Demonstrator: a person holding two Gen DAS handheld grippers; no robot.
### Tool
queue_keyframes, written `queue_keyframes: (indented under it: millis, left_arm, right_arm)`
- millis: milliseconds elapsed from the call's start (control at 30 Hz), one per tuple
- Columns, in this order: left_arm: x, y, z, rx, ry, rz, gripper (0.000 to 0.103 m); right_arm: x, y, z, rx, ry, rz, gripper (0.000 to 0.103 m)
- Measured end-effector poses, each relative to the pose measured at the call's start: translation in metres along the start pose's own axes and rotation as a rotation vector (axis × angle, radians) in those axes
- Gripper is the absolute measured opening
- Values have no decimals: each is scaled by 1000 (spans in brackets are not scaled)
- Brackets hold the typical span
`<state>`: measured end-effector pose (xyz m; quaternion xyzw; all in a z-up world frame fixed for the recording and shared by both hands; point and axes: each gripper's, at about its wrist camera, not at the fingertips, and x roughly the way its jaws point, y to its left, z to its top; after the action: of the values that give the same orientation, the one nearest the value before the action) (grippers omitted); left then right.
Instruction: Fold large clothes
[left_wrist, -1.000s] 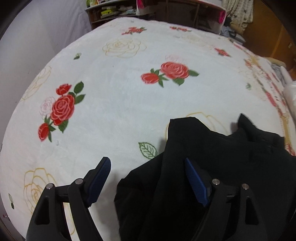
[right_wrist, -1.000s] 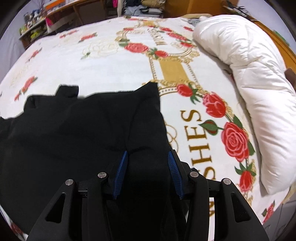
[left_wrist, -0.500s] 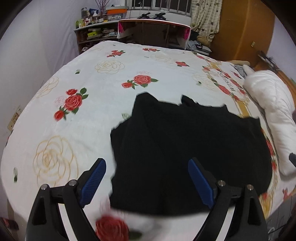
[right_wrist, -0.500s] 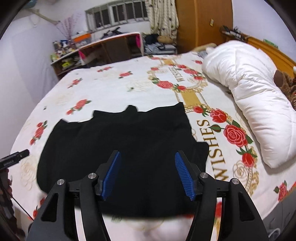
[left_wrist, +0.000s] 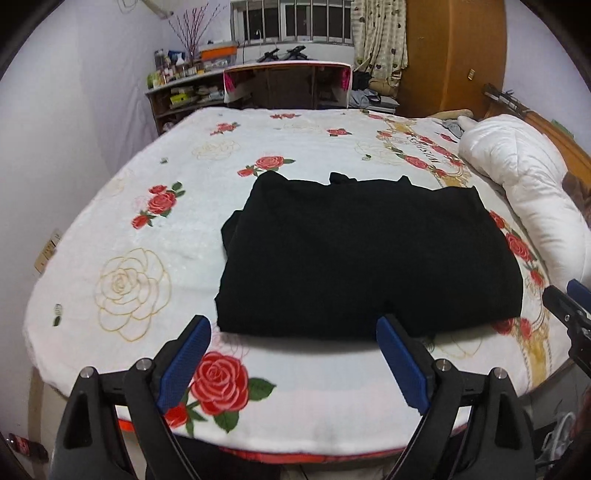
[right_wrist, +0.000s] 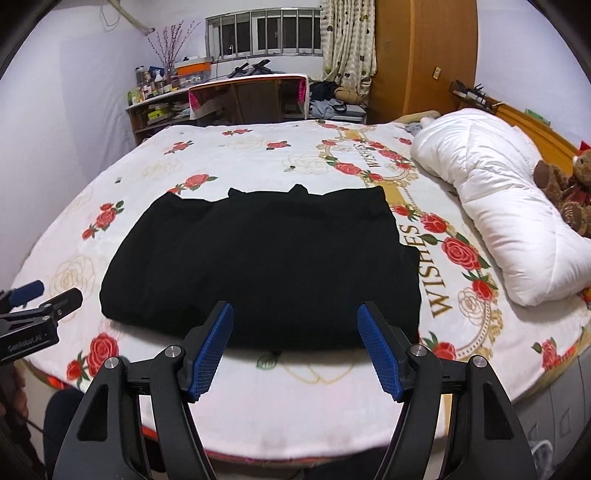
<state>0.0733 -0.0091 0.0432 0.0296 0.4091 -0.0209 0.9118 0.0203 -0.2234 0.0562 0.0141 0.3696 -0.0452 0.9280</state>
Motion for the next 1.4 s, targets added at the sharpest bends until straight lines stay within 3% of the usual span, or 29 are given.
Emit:
queue_keyframes:
  millis: [300, 600, 700, 1400]
  left_arm:
    - [-33, -7, -35, 35, -49, 54, 92]
    - [-39, -10, -55, 3, -18, -7, 92]
    - [-40, -11, -59, -10, -5, -39, 92]
    - [-54, -28, -67, 41, -6, -3, 92]
  right_arm:
    - [-32, 18, -34, -13, -15, -1, 70]
    - [-54, 27, -62, -32, -27, -46, 70]
    - [-58, 27, -65, -23, -29, -41, 70]
    - [-62, 25, -72, 7, -32, -26, 70]
